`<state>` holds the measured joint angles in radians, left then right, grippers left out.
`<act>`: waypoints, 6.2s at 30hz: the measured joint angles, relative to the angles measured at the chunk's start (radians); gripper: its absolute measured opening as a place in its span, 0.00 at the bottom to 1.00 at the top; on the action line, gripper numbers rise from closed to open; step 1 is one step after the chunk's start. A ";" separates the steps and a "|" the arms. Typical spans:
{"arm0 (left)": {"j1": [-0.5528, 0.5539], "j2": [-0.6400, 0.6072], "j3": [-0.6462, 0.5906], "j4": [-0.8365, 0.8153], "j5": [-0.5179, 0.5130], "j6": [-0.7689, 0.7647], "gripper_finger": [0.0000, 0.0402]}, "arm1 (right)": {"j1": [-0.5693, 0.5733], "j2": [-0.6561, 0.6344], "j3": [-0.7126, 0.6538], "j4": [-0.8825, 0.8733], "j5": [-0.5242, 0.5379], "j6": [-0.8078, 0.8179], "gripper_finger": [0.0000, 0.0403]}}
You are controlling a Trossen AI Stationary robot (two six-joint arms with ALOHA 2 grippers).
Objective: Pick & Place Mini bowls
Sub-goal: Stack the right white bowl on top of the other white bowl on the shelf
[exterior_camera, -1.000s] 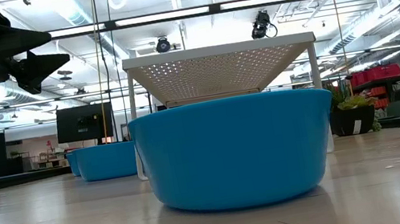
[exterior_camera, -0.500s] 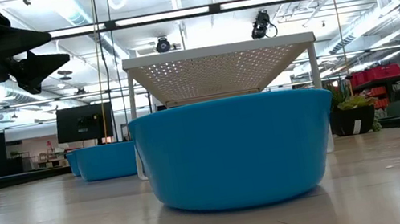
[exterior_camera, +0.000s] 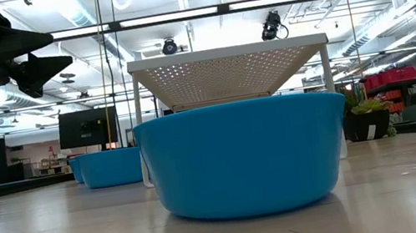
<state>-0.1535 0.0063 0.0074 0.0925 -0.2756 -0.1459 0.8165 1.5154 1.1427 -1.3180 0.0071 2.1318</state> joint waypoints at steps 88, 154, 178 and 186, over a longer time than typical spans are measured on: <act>0.000 0.000 0.000 0.000 0.000 0.000 0.72 | -0.005 -0.127 -0.174 0.334 0.002 -0.069 0.02; 0.000 0.000 0.000 0.000 0.000 0.000 0.72 | -0.718 0.008 0.609 -0.172 -0.254 -1.437 0.02; 0.000 0.000 0.000 0.000 0.000 0.000 0.72 | -1.052 0.289 0.943 -0.252 -0.326 -1.659 0.02; 0.000 0.000 0.000 0.000 0.000 0.000 0.72 | -1.176 0.368 1.044 -0.253 -0.365 -1.720 0.02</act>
<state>-0.1535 0.0059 0.0074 0.0925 -0.2760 -0.1459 -0.3590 1.8831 2.1864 -1.5711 -0.3576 0.4117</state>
